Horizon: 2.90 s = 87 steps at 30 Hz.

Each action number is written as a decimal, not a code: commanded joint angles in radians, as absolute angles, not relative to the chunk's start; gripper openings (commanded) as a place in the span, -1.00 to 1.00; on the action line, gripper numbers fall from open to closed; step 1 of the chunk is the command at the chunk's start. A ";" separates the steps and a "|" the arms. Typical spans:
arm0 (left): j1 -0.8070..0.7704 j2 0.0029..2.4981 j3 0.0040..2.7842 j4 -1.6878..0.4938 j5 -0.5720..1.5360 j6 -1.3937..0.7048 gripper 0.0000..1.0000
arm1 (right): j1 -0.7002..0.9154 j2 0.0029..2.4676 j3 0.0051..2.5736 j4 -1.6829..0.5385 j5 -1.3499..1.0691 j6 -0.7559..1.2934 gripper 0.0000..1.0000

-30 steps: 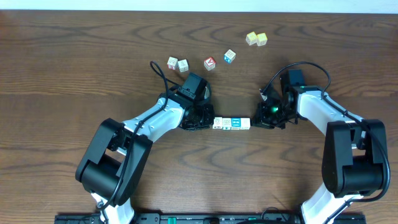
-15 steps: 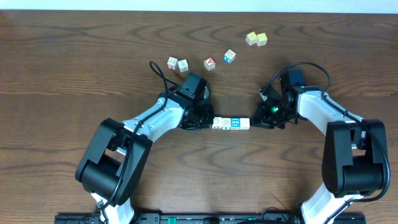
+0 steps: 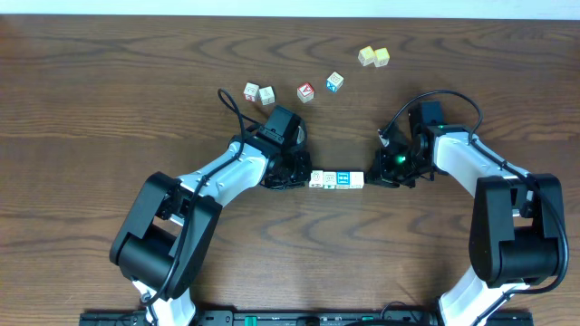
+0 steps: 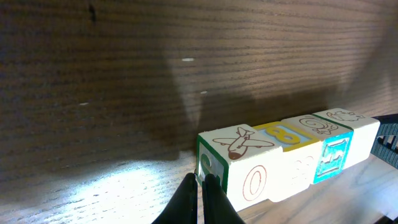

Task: Lift 4 blocks

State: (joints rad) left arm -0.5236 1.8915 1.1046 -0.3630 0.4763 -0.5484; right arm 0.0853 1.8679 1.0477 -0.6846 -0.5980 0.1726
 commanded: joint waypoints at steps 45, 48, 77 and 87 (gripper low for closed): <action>-0.536 1.897 1.105 -0.350 0.648 -0.483 -0.86 | 0.098 1.871 1.044 -0.671 -0.821 0.184 -0.98; -0.536 1.896 1.105 -0.349 0.648 -0.483 -0.86 | 0.098 1.871 1.044 -0.672 -0.821 0.184 -0.98; -0.536 1.856 1.105 -0.348 0.673 -0.453 -0.86 | 0.098 1.871 1.044 -0.673 -0.844 0.186 -0.98; -0.536 1.855 1.105 -0.350 0.674 -0.453 -0.86 | 0.098 1.870 1.044 -0.672 -0.888 0.186 -0.98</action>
